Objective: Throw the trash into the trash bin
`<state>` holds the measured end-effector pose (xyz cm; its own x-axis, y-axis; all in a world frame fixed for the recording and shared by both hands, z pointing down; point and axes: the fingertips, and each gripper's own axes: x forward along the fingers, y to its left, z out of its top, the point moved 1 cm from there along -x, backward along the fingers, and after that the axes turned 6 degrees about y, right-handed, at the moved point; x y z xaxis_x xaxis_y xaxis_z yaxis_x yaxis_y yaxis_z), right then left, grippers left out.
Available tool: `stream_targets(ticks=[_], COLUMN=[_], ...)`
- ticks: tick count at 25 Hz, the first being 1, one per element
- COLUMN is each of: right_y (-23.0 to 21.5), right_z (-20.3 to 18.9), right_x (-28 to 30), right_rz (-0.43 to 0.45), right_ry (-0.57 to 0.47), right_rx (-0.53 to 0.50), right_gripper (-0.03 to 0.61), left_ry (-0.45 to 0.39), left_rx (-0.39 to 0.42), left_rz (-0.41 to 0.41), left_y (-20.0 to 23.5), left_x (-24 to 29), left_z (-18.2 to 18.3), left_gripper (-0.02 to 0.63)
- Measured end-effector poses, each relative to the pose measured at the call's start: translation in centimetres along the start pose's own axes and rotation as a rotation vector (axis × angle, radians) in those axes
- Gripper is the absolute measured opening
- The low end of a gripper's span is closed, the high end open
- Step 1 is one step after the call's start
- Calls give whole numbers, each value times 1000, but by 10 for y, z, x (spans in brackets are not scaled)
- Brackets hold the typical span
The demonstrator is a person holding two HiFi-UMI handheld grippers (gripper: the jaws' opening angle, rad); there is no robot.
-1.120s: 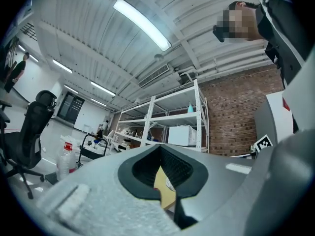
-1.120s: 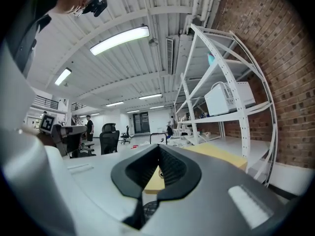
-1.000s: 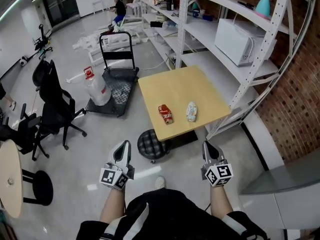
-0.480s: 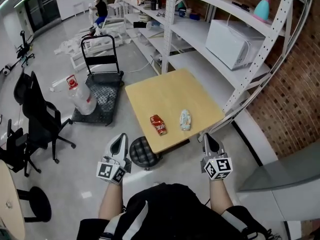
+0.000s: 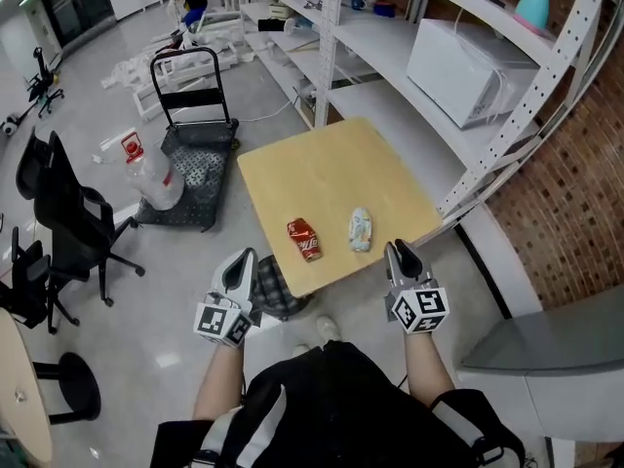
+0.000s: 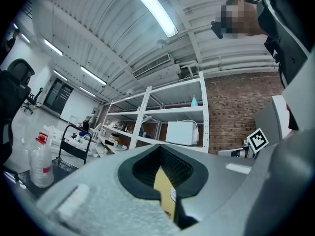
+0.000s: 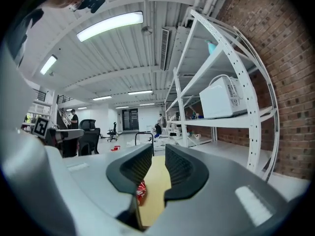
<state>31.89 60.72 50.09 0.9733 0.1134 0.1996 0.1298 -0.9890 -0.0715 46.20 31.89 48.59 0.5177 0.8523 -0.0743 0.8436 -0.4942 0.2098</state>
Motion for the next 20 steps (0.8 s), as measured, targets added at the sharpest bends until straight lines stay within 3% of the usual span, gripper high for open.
stream_targets(ticks=[5,9,14,20], right_y=[-20,-37,-56,-70], right_z=[-1,-28,-87,-142], right_x=[50,79,108,138], right_rz=[48,44,30,5], right_ry=[54,164,363,516], right_rx=[-12,-28,98,160], right_gripper=[107,110,206,263], left_ry=[20,67,136,224], left_rx=[25,25,19,-17], left_rz=[-7,-21,-20,43], left_y=[-5,-17,-16,-6], left_x=[47,69,79,77], left_z=[-9,-28,-57,-86], left_gripper=[3,3,3,3])
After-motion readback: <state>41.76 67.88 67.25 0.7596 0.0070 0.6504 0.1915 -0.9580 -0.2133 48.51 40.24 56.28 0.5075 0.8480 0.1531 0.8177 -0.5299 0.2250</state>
